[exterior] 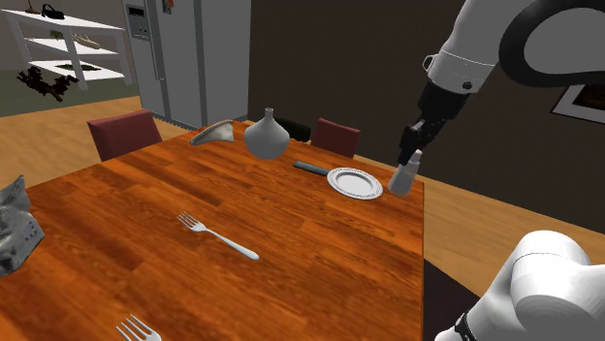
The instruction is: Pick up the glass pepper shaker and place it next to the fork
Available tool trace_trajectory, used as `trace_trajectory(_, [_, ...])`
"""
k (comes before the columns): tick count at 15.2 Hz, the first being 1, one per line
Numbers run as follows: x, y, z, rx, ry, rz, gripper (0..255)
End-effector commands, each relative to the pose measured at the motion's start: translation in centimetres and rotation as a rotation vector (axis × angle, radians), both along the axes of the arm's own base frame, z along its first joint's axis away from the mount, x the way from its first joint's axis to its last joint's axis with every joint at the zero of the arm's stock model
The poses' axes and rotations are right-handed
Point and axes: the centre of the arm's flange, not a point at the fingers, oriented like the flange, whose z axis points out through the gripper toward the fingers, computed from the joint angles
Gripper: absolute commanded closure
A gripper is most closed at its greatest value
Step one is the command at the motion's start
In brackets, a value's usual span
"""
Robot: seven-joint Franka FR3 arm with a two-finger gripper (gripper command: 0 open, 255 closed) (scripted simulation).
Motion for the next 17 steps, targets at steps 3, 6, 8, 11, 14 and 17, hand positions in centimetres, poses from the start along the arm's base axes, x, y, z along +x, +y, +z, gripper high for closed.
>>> trace_trajectory(3, [-0.1,1.3,1.1,0.0,0.0,0.0,255])
trace_trajectory(6, [-0.3,5.3,1.1,0.0,0.0,0.0,255])
trace_trajectory(8, [-0.5,7.9,1.1,0.0,0.0,0.0,255])
trace_trajectory(11, [-0.7,11.8,1.1,0.0,0.0,0.0,255])
trace_trajectory(14, [-0.9,15.8,1.2,0.0,0.0,0.0,255])
trace_trajectory(17, [-1.1,19.8,1.2,0.0,0.0,0.0,255])
